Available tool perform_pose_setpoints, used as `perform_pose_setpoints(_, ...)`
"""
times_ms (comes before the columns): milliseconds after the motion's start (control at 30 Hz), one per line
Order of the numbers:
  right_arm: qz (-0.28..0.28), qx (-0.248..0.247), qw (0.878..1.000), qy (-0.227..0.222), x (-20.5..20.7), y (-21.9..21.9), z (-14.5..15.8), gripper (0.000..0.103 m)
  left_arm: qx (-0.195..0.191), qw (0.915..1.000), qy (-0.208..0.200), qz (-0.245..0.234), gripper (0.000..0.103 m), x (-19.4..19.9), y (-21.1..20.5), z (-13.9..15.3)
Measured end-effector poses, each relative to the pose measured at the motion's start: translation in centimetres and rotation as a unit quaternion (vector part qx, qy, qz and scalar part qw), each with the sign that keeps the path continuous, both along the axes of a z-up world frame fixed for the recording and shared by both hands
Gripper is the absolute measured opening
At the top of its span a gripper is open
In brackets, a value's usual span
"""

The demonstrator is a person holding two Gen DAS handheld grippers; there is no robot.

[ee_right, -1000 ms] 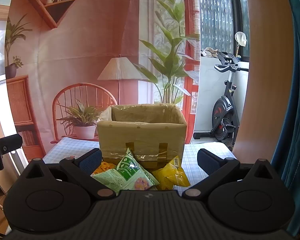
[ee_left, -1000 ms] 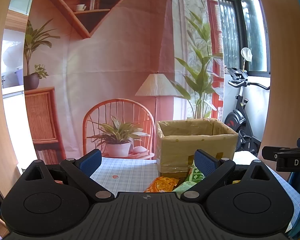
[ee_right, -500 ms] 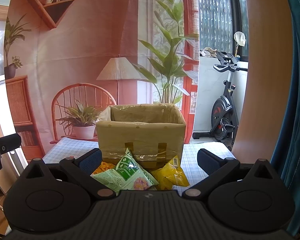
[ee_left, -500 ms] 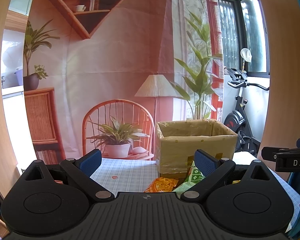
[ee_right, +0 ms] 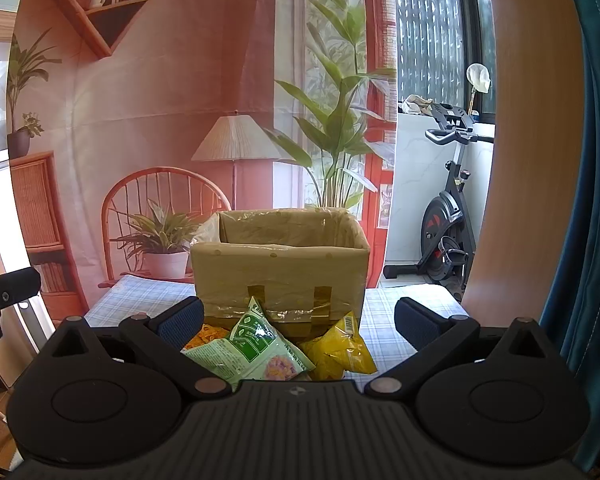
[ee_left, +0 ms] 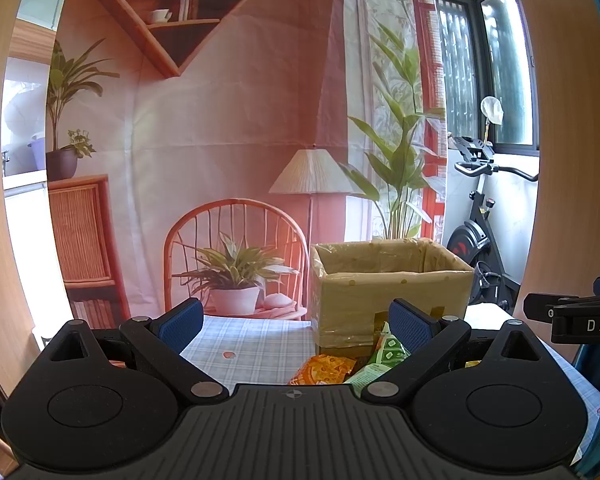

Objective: Organize snacks

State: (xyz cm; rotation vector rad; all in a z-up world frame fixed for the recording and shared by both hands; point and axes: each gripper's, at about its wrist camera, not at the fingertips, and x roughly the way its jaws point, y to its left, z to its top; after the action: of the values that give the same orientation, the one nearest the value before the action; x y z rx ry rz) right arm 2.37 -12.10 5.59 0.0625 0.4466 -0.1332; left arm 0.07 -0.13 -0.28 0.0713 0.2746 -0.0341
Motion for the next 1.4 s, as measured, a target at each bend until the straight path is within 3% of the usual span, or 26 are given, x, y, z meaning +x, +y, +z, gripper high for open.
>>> perform_pose_setpoints(1200,-0.003,0.003,1.0,0.004,-0.2,-0.3,-0.1,0.103,-0.007,0.9999,0.014,-0.004,0.101,0.5,0.2,-0.4)
perform_pose_setpoints(1400,0.013,0.037,0.999,-0.009,0.4,-1.9,-0.6,0.103,0.003,0.9997,0.021,0.012,0.103,1.9,0.5,-0.8)
